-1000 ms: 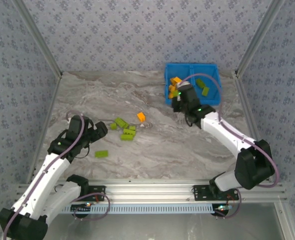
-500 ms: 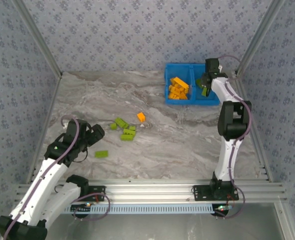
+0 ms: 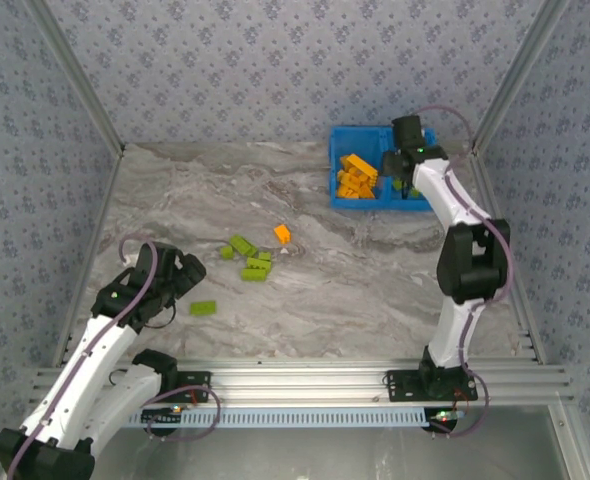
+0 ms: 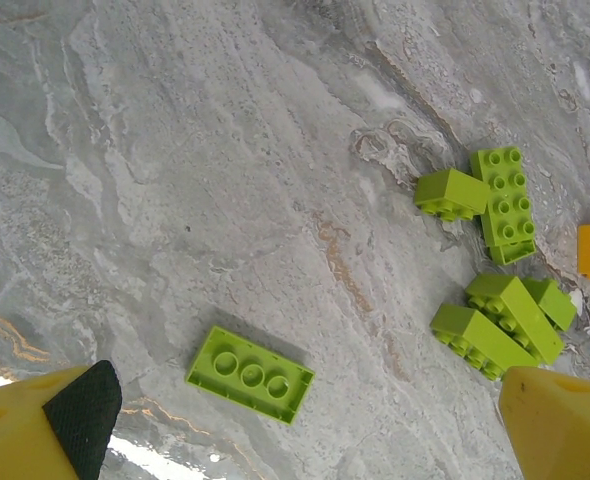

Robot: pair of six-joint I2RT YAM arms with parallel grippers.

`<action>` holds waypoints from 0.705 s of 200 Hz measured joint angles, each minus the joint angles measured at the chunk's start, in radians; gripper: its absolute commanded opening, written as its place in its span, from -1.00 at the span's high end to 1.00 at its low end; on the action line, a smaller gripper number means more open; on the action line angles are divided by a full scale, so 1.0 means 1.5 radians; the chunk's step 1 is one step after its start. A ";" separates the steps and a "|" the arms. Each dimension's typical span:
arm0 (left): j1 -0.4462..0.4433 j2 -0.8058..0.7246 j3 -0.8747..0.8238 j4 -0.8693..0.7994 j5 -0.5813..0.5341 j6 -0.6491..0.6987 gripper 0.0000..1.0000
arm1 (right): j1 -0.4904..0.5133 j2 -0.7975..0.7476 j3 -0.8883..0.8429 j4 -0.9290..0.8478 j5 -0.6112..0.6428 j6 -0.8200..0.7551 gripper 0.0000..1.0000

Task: Sort the legos into containers by color

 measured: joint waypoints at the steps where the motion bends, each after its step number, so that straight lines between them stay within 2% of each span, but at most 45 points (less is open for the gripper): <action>1: 0.000 0.000 0.000 0.000 0.000 0.000 -0.99 | 0.004 -0.004 -0.003 0.001 0.000 -0.001 -0.28; 30: 0.000 0.018 0.000 0.002 -0.011 0.001 -0.98 | 0.160 -0.144 -0.121 0.031 -0.032 -0.051 -0.29; 53: 0.003 0.024 0.000 0.004 -0.021 -0.006 -0.98 | 0.292 -0.166 -0.155 0.043 -0.091 -0.090 -0.27; 77: 0.004 0.024 0.000 -0.010 -0.058 -0.050 -0.98 | 0.416 -0.112 -0.155 0.049 -0.146 -0.117 -0.27; 108: 0.005 -0.005 0.008 -0.090 -0.140 -0.119 -0.98 | 0.523 0.005 -0.122 0.048 -0.203 -0.138 -0.33; 141: 0.009 -0.094 0.028 -0.175 -0.218 -0.173 -0.99 | 0.600 0.149 0.011 0.032 -0.211 -0.175 -0.59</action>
